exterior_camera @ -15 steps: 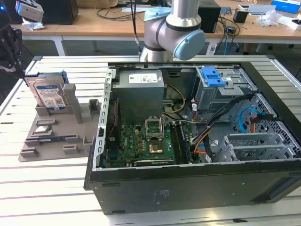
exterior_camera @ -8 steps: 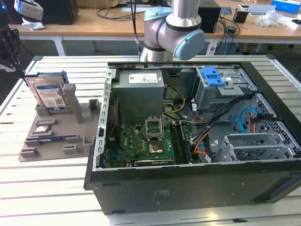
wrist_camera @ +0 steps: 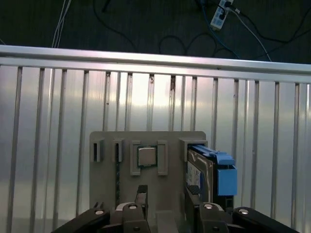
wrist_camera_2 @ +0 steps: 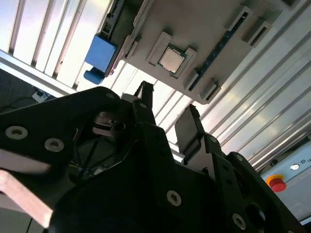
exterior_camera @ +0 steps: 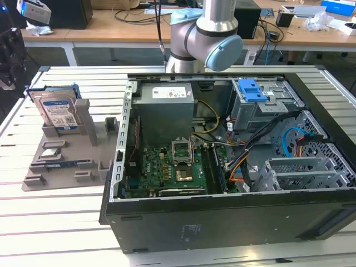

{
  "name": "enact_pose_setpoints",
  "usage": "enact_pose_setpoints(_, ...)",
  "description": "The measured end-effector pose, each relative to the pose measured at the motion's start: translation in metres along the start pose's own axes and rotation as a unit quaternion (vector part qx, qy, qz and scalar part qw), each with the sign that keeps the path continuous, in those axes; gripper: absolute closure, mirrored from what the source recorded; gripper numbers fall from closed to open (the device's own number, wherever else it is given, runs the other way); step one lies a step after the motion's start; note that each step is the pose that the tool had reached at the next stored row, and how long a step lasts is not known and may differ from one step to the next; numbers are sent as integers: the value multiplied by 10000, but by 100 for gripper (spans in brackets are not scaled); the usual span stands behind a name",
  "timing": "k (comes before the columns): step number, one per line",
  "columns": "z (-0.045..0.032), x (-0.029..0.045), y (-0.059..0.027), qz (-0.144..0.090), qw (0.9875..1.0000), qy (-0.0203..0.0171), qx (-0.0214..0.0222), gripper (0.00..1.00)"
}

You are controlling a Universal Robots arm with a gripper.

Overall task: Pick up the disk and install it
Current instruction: 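Pick up the disk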

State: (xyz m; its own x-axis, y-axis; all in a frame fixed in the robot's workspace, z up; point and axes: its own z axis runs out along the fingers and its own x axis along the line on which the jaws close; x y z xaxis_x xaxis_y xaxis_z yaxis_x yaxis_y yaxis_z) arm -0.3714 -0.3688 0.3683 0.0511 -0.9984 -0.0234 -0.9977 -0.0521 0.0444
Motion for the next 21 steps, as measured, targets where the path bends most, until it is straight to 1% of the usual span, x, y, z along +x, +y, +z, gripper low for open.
enact_pose_setpoints(1,0,0,0,0,10000,0,0,52)
enact_pose_setpoints(3,2,-9,0,1,10000,0,0,52)
enact_pose_setpoints(5,6,-51,-3,-1,10000,0,0,52)
enact_pose_setpoints(8,16,-161,-11,-1,10000,0,0,52)
enact_pose_setpoints(9,29,-243,-18,0,10000,1,-1,52)
enact_pose_setpoints(11,67,-347,-33,-1,10000,1,-1,52)
enact_pose_setpoints(16,100,-473,-42,-1,10000,1,-1,52)
enact_pose_setpoints(18,111,-508,-43,0,10000,1,-1,52)
enact_pose_setpoints(20,131,-580,-49,0,10000,1,0,52)
enact_pose_setpoints(21,140,-600,-50,0,10000,1,0,52)
